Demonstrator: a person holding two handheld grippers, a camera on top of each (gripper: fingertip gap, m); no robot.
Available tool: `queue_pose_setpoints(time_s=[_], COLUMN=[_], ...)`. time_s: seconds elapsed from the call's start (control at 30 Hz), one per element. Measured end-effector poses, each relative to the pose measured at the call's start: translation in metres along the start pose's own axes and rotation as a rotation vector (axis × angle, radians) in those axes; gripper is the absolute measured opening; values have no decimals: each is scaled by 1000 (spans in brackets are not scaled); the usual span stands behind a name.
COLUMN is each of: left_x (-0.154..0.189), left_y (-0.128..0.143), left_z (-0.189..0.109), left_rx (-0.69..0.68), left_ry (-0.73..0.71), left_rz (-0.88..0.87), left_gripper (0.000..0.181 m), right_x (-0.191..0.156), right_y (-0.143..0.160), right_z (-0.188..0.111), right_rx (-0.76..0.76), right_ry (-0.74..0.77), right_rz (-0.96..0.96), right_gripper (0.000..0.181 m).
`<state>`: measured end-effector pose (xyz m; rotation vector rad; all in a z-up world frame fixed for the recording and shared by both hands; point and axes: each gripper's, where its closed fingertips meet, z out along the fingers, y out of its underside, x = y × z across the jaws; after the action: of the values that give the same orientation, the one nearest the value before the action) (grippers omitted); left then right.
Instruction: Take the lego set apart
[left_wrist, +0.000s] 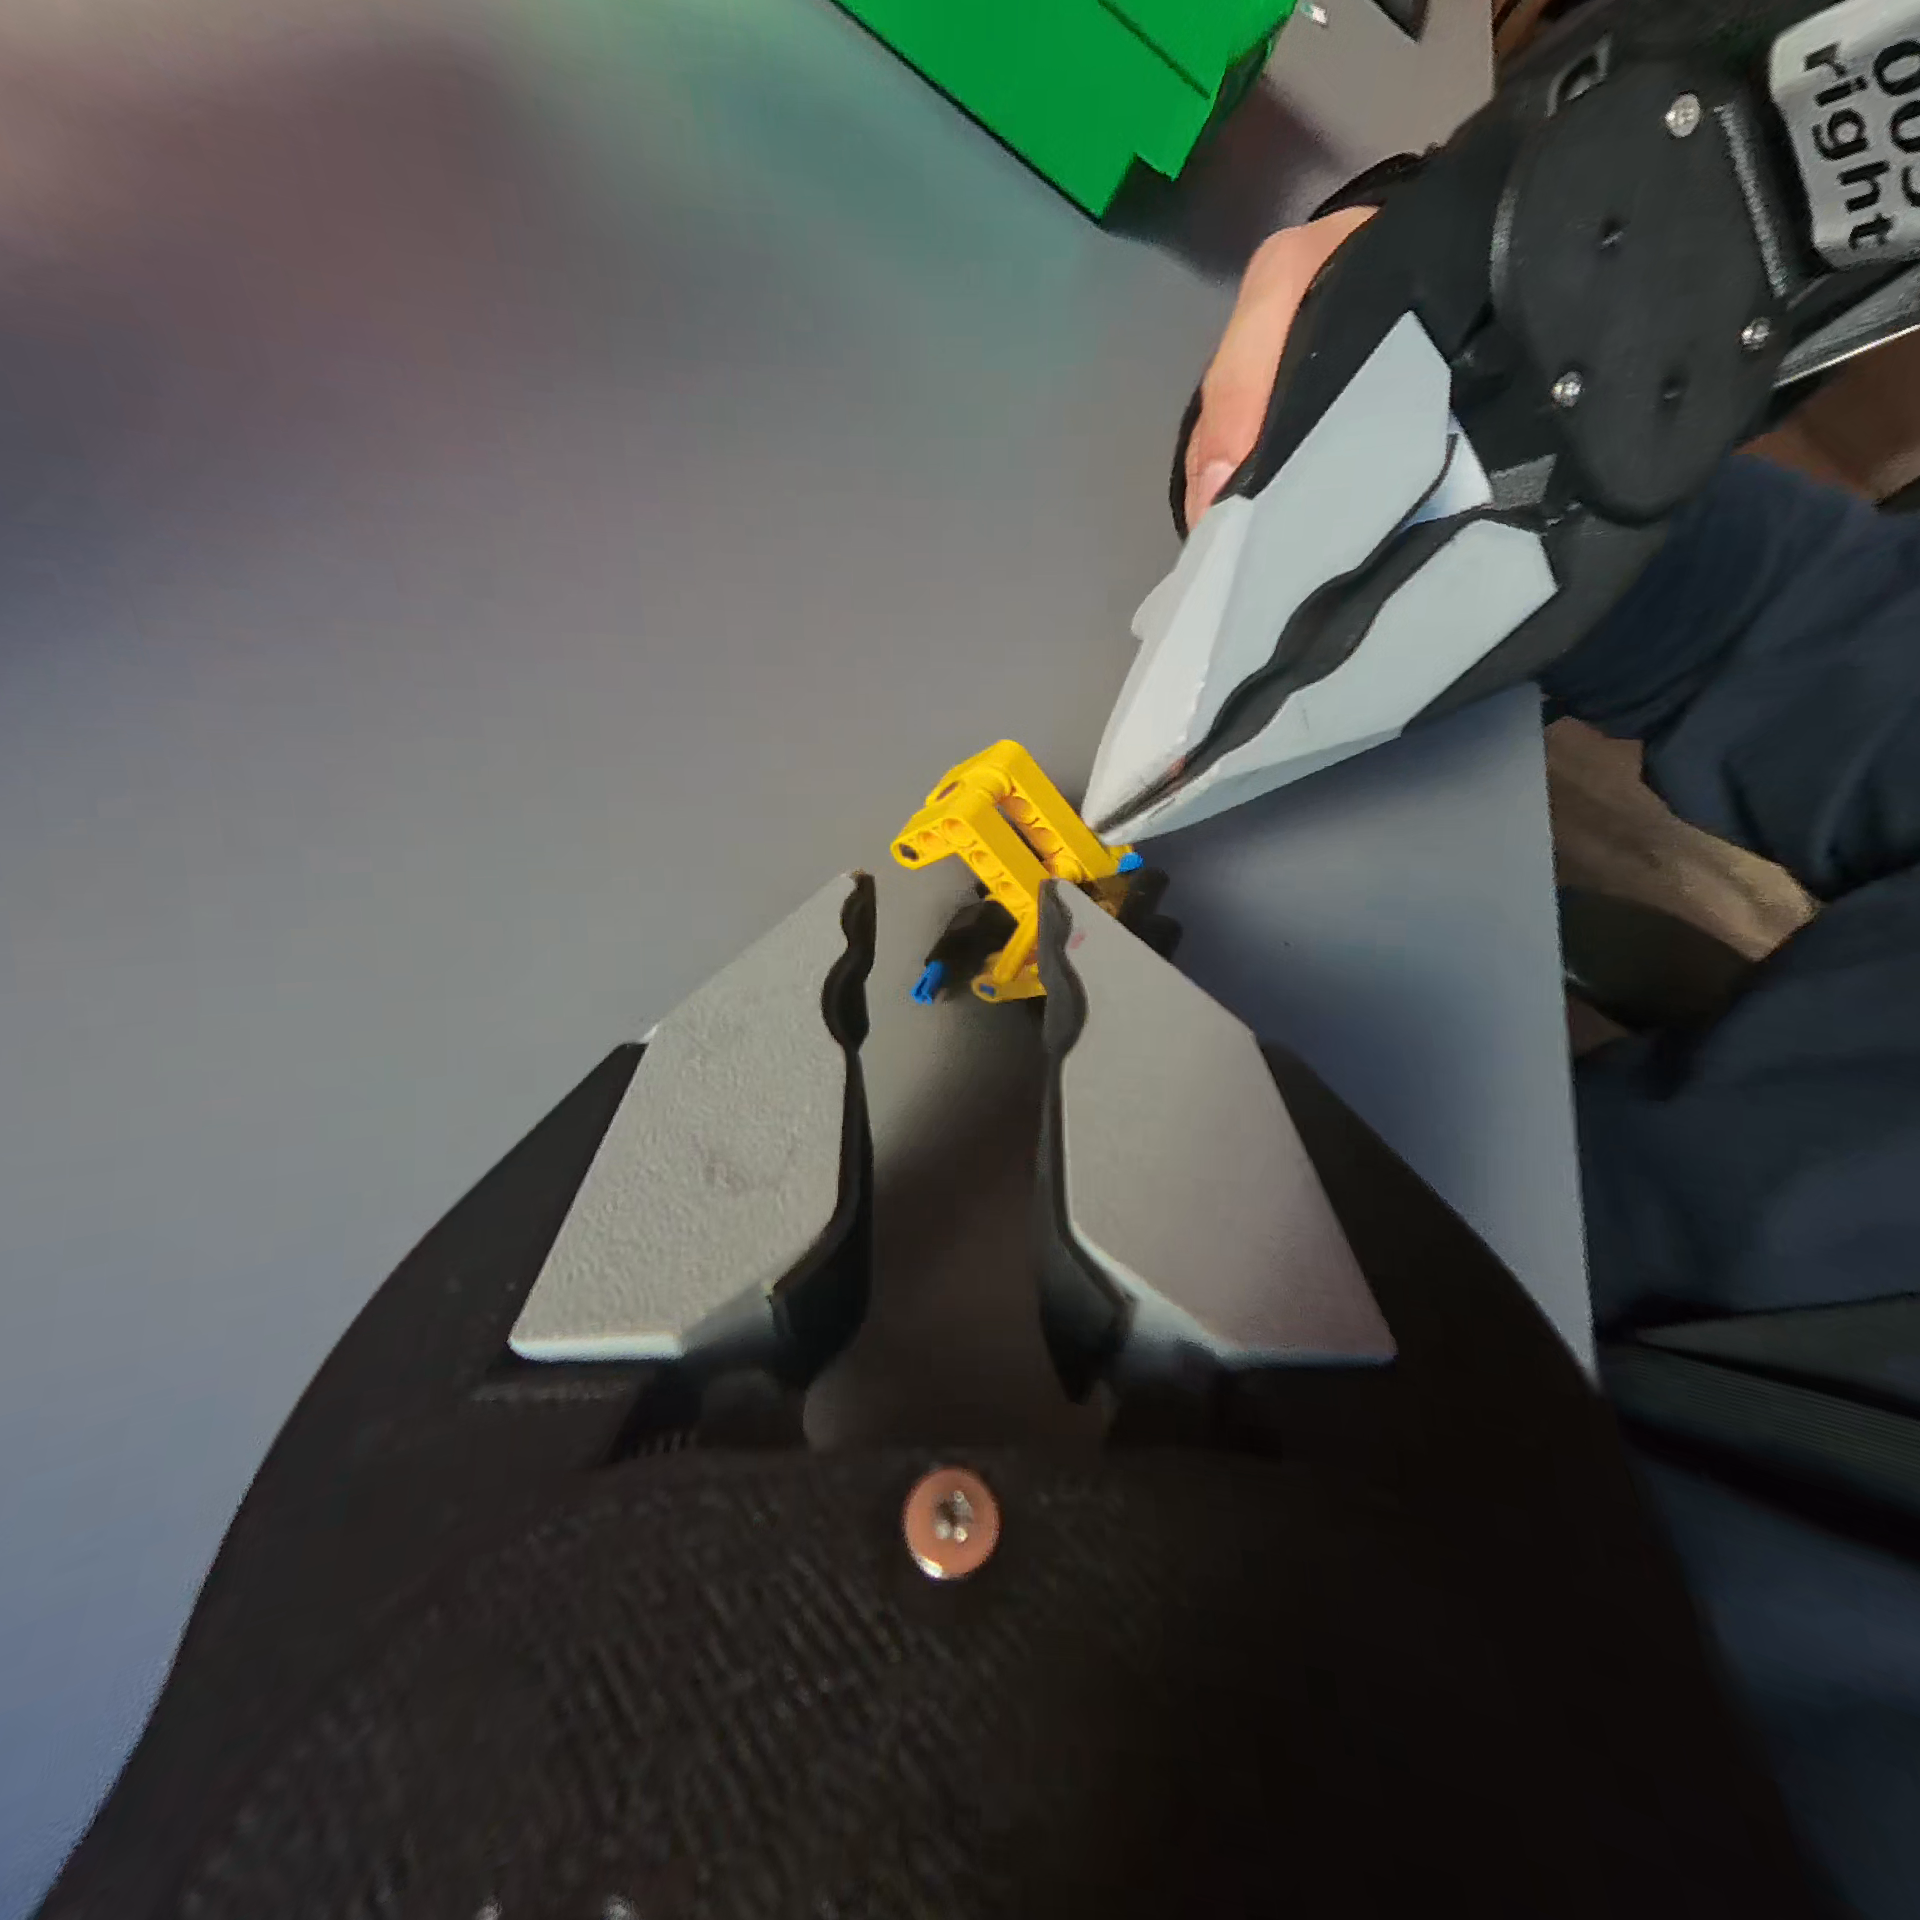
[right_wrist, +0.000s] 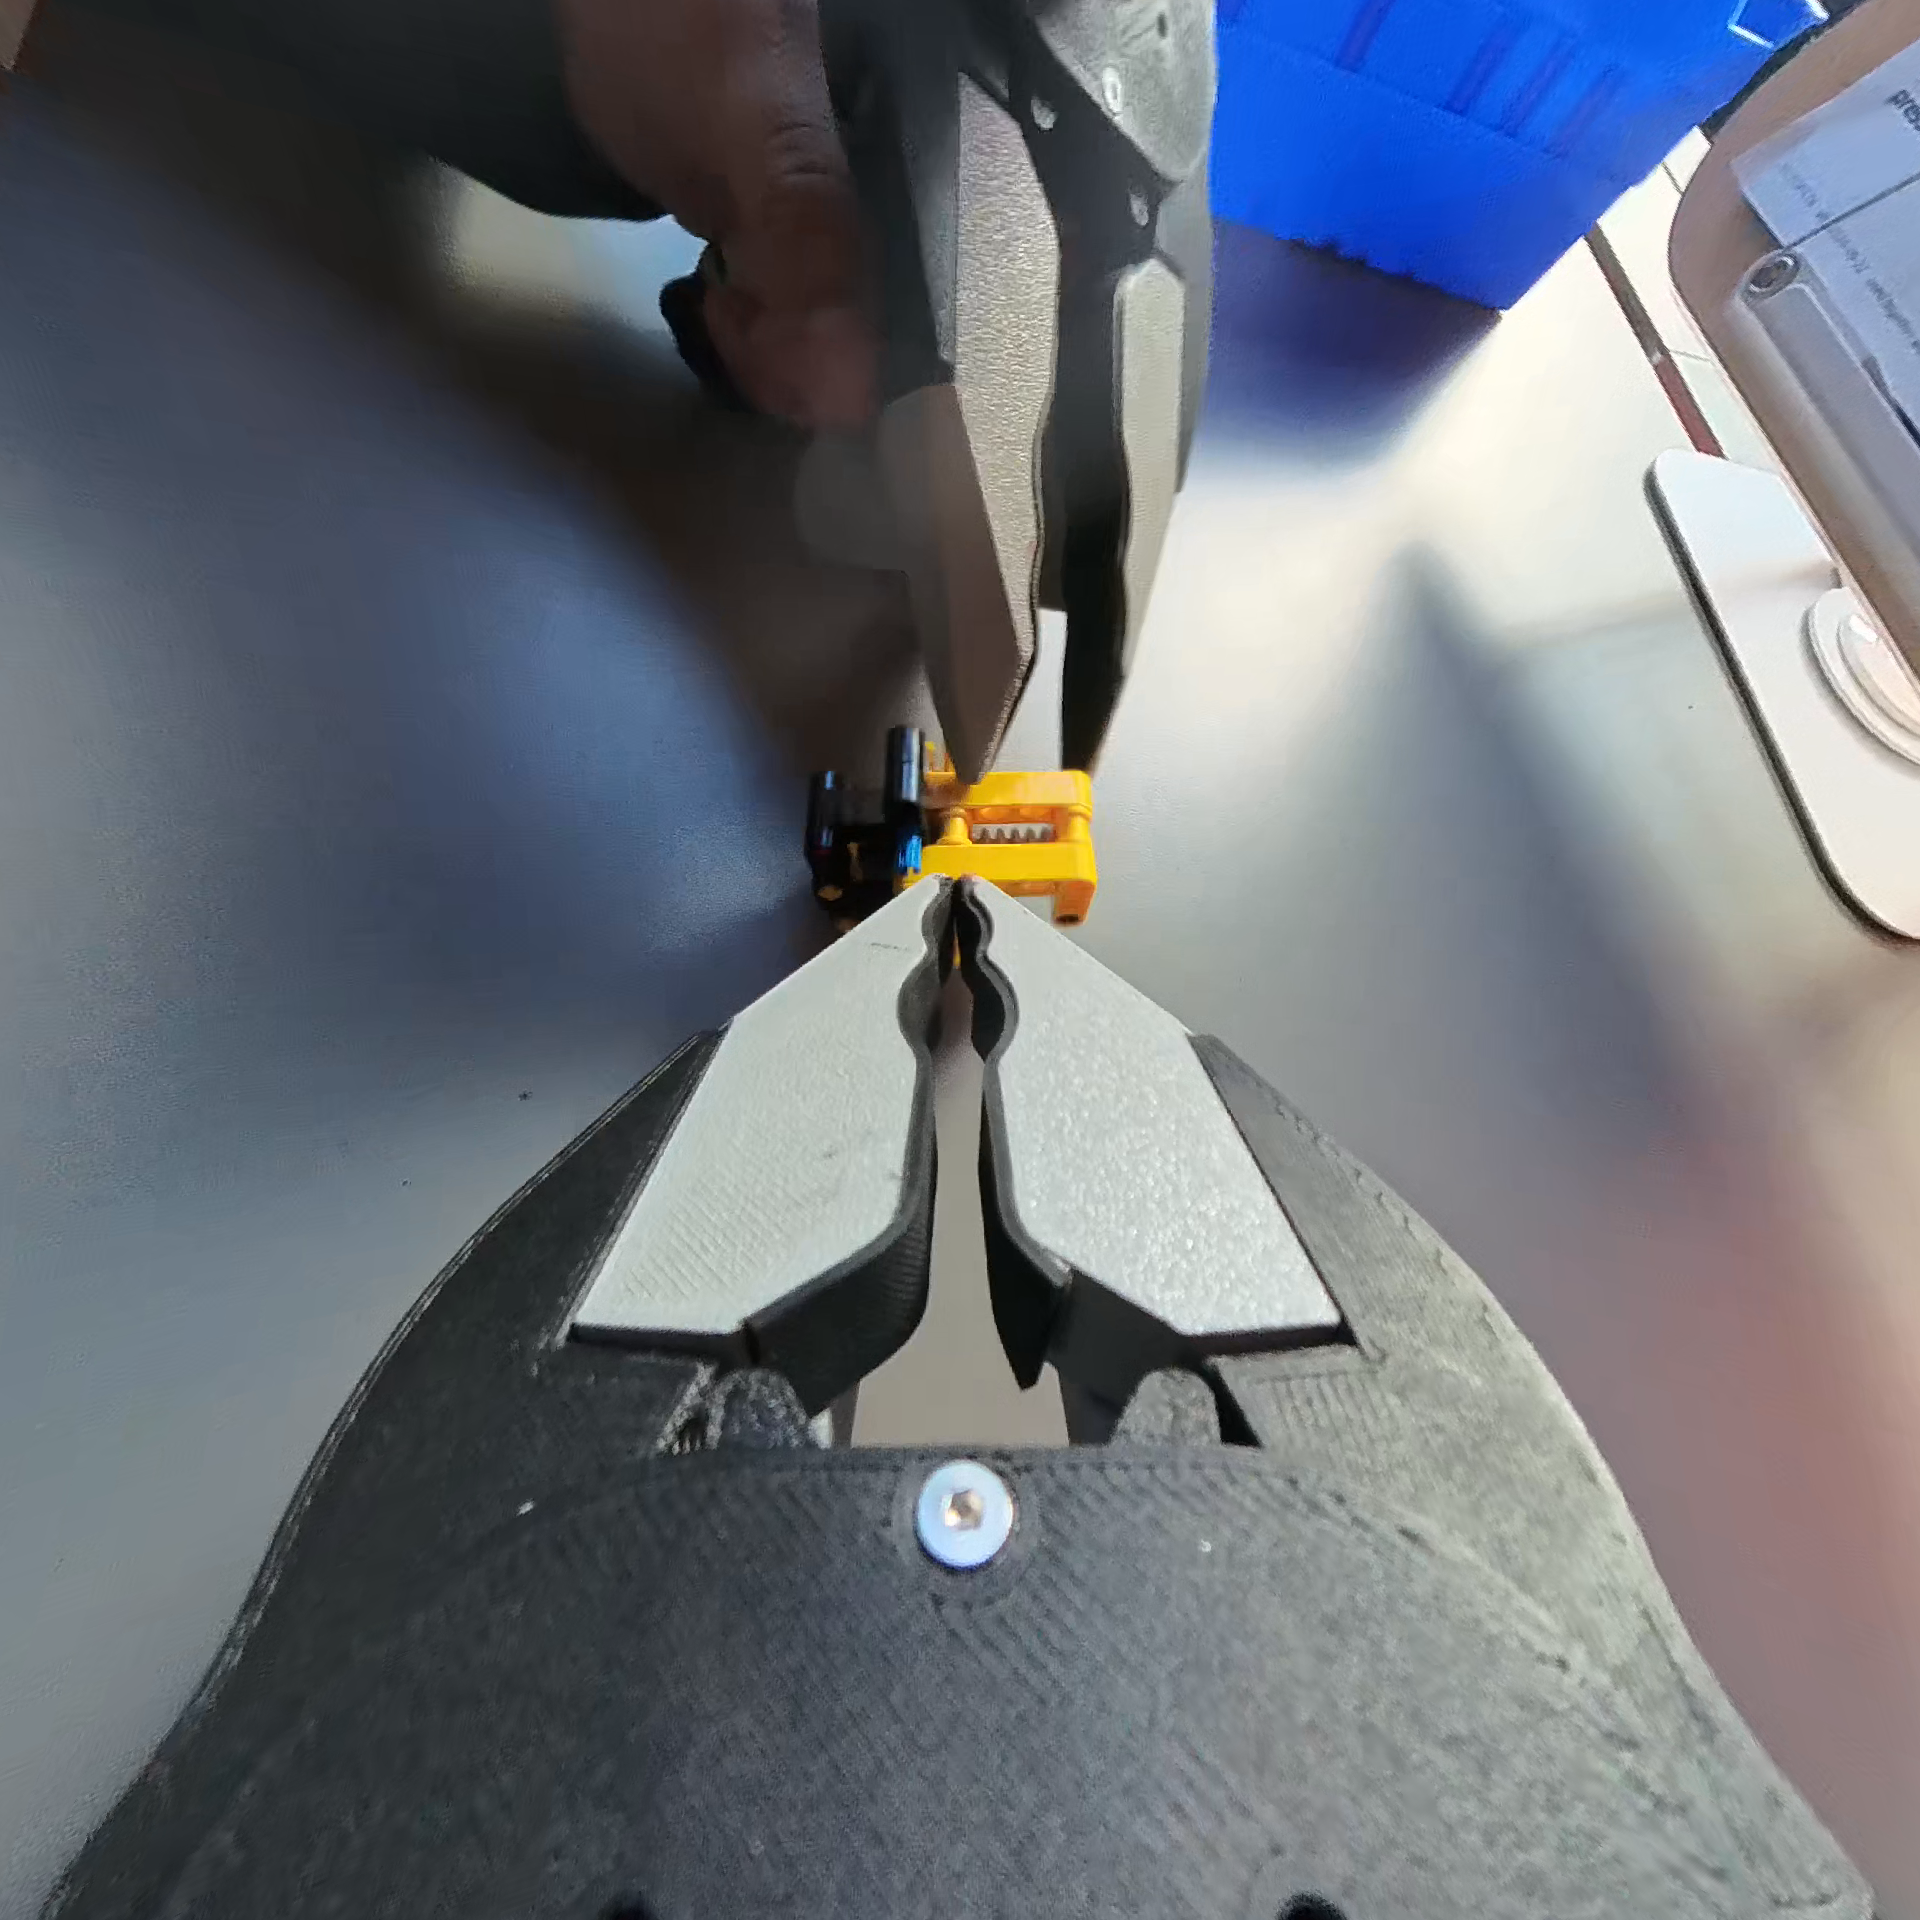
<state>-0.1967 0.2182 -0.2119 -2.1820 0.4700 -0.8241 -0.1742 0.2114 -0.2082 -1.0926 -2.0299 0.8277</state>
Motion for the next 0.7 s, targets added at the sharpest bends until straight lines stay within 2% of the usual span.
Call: queue_pose_setpoints(time_s=[0.1,0.17,0.23,0.3,0.4,0.5,0.7], left_x=[5,5,5,9,12,12,14], left_y=[1,0,-3,-4,-1,1,-22], left_z=[3,2,0,-1,3,7,-5], left_rx=[-16,-10,14,25,6,-14,153], left_ry=[86,123,139,158,165,150,176], left_rz=[-80,-125,-148,-162,-161,-151,-116], left_gripper=[23,20,11,6,8,14,8], right_x=[10,21,18,18,16,8,10], right_y=[4,14,9,2,14,5,-18], right_z=[-3,-6,-12,-15,-2,9,2], right_rx=[-2,-31,33,118,50,57,211], right_ry=[-16,-57,-213,-304,-276,-336,-378], right_rz=[167,460,733,878,876,880,816], right_gripper=[0,2,8,10,9,2,4])
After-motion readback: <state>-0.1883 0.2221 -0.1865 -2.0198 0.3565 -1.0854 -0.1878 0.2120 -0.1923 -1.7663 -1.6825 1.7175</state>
